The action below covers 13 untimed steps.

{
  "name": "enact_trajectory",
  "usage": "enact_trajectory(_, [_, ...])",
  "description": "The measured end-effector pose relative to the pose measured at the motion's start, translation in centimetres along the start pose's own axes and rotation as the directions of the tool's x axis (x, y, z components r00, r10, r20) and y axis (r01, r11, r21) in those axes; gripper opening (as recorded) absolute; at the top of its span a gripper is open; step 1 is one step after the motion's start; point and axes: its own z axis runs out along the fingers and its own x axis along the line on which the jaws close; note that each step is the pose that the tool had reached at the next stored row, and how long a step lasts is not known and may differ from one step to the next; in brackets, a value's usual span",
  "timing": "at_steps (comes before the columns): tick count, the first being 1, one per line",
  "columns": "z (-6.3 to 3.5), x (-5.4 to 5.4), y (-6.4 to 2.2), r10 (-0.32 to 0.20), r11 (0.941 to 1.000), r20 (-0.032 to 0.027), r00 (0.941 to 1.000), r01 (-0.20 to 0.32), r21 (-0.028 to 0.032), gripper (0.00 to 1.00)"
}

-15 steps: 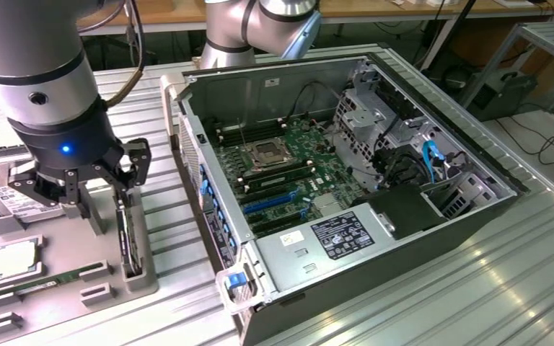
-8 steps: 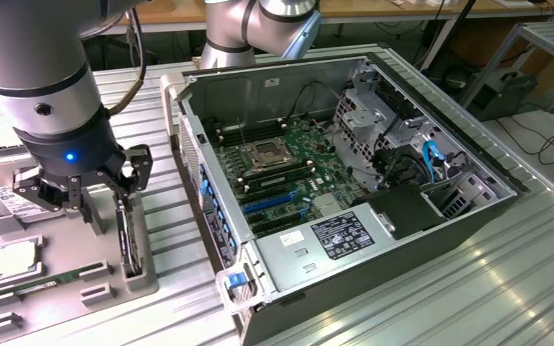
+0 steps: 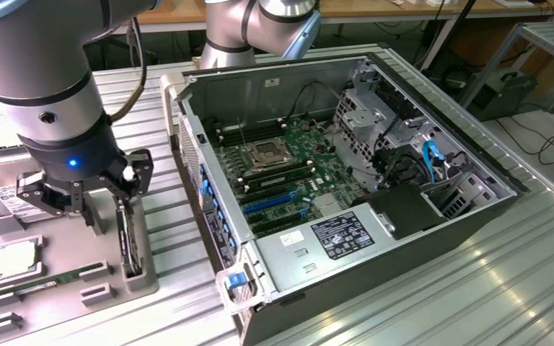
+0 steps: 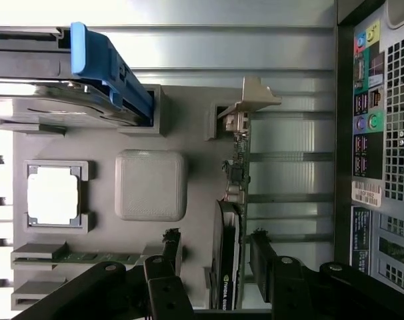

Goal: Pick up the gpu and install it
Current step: 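Pick up the gpu and move the gpu toward the slot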

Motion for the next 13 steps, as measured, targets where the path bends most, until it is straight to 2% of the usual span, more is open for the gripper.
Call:
enact_trajectory(6, [0.88, 0.0, -0.09, 0.0, 1.0, 0.0, 1.0, 0.0, 0.0002, 0.54])
enact_trajectory(13, [2.13, -0.2, -0.15, 0.0, 1.0, -0.0001, 1.0, 0.0, 0.0039, 0.54])
